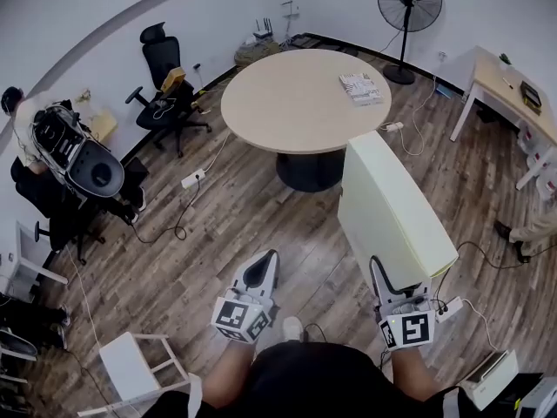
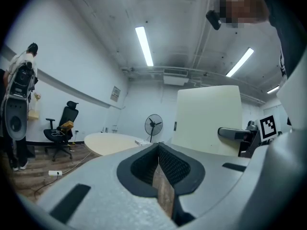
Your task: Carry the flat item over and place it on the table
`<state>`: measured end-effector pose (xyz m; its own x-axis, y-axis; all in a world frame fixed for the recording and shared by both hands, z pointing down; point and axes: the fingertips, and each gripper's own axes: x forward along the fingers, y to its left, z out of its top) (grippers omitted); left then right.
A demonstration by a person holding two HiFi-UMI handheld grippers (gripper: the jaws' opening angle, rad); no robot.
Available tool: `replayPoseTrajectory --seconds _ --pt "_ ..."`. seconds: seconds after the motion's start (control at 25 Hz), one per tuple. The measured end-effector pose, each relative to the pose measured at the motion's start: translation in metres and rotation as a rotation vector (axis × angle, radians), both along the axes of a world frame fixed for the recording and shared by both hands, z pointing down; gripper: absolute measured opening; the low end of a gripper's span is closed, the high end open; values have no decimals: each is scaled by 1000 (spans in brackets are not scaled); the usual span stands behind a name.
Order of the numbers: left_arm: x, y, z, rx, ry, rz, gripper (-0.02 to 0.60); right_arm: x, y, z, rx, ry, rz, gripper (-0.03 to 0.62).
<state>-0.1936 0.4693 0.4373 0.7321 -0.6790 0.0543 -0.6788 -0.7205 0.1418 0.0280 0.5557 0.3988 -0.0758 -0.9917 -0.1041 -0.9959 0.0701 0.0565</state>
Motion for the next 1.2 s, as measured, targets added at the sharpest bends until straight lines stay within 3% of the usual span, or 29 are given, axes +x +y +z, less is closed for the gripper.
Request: replayPoseTrajectory --seconds 0.64,0.8,1.2 --pt "-80 -82 12 1 -26 44 7 -75 -83 6 -19 77 62 284" --pt "-78 -94 11 -26 5 50 6 -71 -95 7 -33 72 72 284" --pt "-50 -161 26 -60 -17 40 6 -39 -172 13 -44 58 72 284"
